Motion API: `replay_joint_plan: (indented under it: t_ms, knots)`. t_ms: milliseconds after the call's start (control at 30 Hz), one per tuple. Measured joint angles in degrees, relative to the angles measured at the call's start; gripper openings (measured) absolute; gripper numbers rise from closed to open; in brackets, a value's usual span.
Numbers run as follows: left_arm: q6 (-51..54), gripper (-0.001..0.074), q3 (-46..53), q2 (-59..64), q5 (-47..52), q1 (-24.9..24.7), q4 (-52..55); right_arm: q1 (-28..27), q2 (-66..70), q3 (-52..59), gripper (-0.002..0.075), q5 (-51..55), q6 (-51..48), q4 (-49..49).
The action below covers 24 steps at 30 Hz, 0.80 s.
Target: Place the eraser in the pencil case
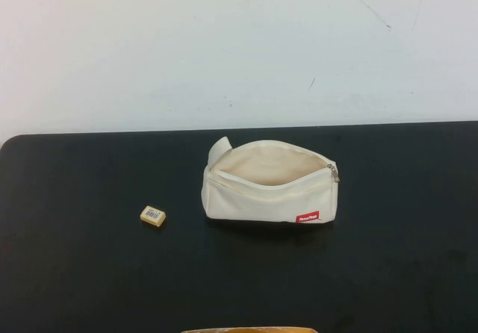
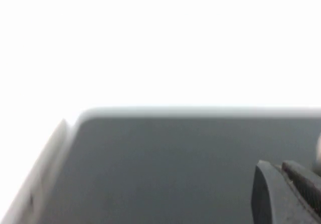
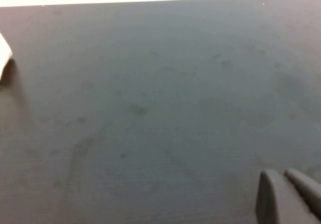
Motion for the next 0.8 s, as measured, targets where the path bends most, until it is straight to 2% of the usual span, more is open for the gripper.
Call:
replay_joint_plan:
  t_ms: [267,600,667,800]
  knots:
    - [2.7,-0.0001,0.0,0.0,-23.3,0.0,0.5,0.0,0.0,0.0,-0.0001,0.0,0.0,0.0]
    - [2.1,-0.0001,0.0,0.0,-35.9,0.0,0.5,0.0,0.0,0.0,-0.0001,0.0,0.0,0.0]
    - [-0.3,-0.0001,-1.2,0.0,-33.8,0.0,0.5,0.0,0.0,0.0,-0.0001,0.0,0.0,0.0]
    - [-1.7,-0.0001,-12.4,0.9,-17.6,0.0,0.7,0.0,0.0,0.0,-0.0001,0.0,0.0,0.0]
